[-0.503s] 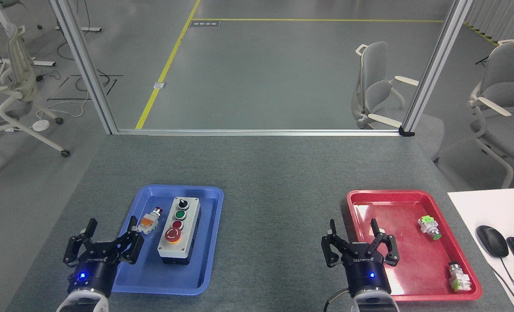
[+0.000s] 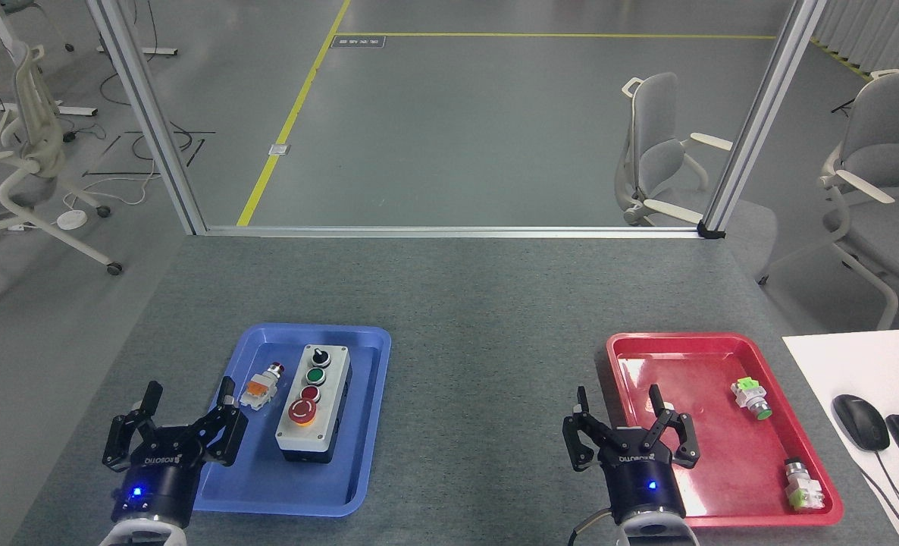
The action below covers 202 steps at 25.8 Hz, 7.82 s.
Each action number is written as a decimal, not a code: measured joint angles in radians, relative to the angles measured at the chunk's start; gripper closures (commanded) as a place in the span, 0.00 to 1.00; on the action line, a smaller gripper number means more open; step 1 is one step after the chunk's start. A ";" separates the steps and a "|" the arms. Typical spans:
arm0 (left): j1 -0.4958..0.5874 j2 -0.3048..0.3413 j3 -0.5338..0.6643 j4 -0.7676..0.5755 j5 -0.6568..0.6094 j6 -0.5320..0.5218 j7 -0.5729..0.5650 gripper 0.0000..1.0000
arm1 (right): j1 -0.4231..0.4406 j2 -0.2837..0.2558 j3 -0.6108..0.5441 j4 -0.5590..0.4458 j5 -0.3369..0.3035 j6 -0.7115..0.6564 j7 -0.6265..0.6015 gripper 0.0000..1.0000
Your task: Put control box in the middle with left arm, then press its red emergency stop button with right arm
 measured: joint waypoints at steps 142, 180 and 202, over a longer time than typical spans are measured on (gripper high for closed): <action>-0.314 -0.307 -0.759 0.502 -0.226 0.265 -0.059 1.00 | 0.056 0.037 -0.046 -0.023 -0.058 0.007 -0.069 0.01; -0.326 -0.258 -0.842 0.487 -0.214 0.235 -0.115 0.01 | 0.055 0.044 -0.036 -0.012 -0.058 0.009 -0.085 0.08; 0.055 0.100 -0.090 -0.100 -0.021 -0.139 -0.099 0.01 | 0.058 0.038 0.150 -0.008 -0.013 -0.012 -0.071 1.00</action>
